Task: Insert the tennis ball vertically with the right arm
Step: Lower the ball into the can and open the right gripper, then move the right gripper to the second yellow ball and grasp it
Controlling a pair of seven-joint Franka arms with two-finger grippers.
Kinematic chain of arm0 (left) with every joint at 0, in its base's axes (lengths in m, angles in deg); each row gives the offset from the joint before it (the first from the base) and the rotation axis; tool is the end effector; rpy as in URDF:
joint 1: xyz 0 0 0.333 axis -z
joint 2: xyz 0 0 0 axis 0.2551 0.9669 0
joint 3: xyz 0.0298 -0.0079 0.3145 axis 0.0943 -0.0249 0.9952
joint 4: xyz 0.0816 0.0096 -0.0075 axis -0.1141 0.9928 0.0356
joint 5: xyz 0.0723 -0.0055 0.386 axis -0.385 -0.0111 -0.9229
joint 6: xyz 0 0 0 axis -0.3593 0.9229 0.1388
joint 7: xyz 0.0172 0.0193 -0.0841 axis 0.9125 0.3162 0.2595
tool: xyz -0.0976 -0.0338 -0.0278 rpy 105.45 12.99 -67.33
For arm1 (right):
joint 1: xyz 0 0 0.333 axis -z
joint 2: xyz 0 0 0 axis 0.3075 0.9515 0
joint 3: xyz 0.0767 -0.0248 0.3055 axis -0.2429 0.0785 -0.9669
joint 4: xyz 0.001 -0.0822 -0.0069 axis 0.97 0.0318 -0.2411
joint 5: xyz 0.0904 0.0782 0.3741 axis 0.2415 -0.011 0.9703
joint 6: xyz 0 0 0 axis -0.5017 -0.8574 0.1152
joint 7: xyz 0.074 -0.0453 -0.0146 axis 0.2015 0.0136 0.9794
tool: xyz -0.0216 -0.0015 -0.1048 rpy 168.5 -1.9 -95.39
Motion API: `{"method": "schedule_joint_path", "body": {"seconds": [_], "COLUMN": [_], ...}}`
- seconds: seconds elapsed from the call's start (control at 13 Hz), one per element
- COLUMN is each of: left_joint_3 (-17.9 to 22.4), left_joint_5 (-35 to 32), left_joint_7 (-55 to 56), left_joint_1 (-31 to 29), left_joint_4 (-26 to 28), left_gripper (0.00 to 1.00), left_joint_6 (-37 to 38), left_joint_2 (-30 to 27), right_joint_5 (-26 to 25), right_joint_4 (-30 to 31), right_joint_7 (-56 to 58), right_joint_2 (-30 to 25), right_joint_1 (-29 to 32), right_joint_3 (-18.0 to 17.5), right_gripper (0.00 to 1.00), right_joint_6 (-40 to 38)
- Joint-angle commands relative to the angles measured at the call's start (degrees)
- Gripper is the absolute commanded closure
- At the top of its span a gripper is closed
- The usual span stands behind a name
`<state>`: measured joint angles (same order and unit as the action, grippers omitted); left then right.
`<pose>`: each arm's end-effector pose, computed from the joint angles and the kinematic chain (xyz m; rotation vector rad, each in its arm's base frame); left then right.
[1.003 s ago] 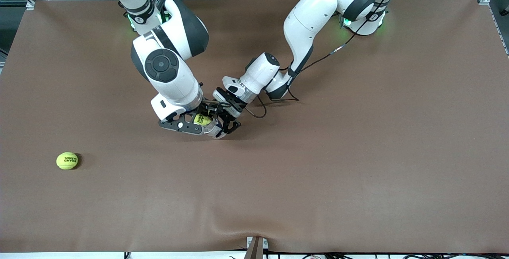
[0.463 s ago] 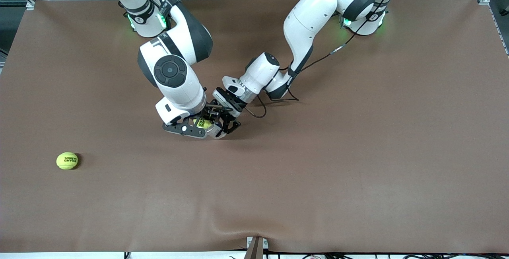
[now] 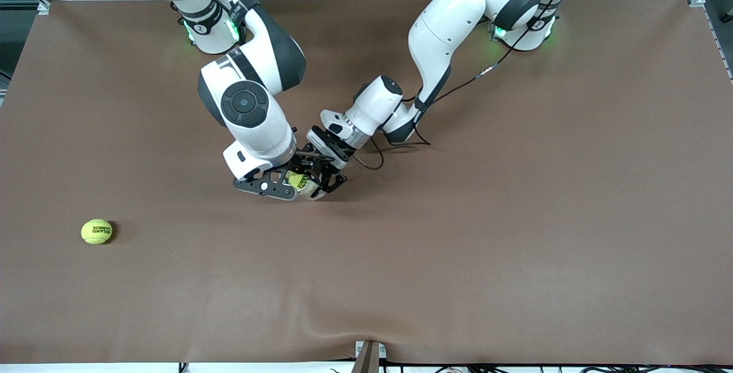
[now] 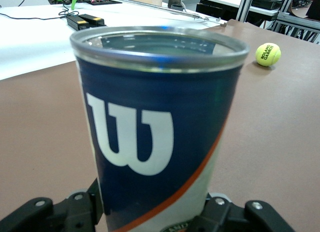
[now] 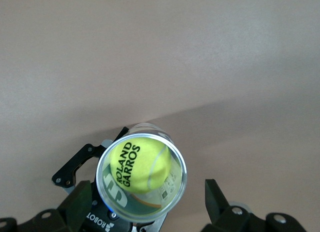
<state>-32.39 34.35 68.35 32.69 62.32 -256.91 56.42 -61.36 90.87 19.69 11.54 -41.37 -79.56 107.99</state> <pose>0.4676 -0.5898 0.1822 2.2064 -0.8489 1.2051 0.5877 0.3465 0.3953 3.0995 -0.3276 -0.0488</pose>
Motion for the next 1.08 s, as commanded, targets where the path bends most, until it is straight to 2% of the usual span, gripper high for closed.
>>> {"method": "schedule_joint_path", "body": {"seconds": [0.0, 0.39, 0.46, 0.54, 1.0], "left_joint_3": [0.2, 0.2, 0.3, 0.2, 0.2], "left_joint_5": [1.3, 1.3, 1.3, 1.3, 1.3], "left_joint_7": [0.2, 0.2, 0.2, 0.2, 0.2], "left_joint_1": [0.6, 0.7, 0.7, 0.7, 0.7], "left_joint_4": [-0.8, -0.8, -0.8, -0.8, -0.8], "left_gripper": [0.34, 0.34, 0.27, 0.27, 0.26], "left_joint_6": [-0.3, -0.3, -0.3, -0.2, -0.3], "left_joint_2": [1.3, 1.3, 1.4, 1.3, 1.3], "right_joint_5": [-0.6, -0.2, -0.2, -0.2, -0.7], "right_joint_4": [-0.2, 0.4, 0.4, 0.4, 1.9], "right_joint_7": [0.1, 18.9, 24.2, 29.4, 54.1], "right_joint_2": [-0.8, -5.4, -5.9, -6.4, -6.5], "right_joint_1": [2.1, 11.4, 14.6, 17.5, 34.2], "right_joint_3": [0.0, 0.0, 0.1, 0.1, 0.1], "right_gripper": [0.0, 0.0, 0.0, 0.0, 0.0], "right_joint_6": [-0.4, -9.0, -10.7, -11.6, -10.8]}}
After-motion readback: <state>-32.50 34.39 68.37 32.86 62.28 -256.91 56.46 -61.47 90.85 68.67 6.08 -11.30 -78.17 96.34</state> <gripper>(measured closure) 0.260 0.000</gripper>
